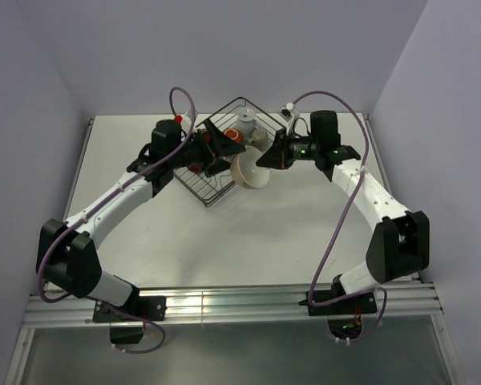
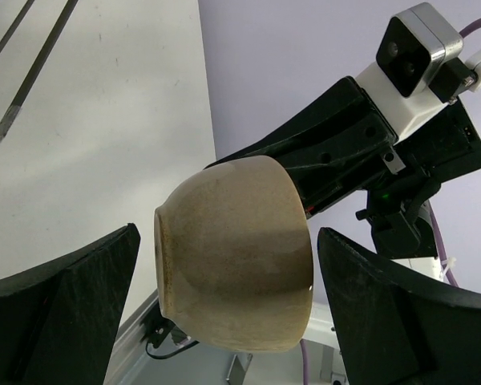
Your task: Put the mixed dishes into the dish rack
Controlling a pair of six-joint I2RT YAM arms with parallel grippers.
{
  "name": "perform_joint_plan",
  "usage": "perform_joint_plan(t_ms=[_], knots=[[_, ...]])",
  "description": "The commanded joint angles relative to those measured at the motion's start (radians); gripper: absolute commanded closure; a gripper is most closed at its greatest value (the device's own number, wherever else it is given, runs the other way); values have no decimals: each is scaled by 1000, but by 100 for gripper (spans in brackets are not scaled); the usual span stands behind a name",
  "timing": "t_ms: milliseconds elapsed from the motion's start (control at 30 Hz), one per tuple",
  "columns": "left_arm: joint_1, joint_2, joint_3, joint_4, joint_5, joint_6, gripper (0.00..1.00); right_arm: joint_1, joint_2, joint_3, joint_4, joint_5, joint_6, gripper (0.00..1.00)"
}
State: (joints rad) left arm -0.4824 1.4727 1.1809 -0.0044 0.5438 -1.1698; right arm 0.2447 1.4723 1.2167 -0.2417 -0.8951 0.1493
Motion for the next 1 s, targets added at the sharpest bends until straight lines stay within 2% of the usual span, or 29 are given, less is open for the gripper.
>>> perform_joint_plan(t_ms=[0,267,700,967], knots=[[-8,-9,43,-25,-12,-31,1,-8,20,26,97,-110,56,100],[-35,-15,54,-81,-31,-74,1,-12,54,32,120,-110,70,100],[-53,-11,25,-80,-5,-137,1,-16,97,37,163,-143,78,100],[-65,20,51,-129,8,-111,1,-16,105,35,179,-185,75,100]])
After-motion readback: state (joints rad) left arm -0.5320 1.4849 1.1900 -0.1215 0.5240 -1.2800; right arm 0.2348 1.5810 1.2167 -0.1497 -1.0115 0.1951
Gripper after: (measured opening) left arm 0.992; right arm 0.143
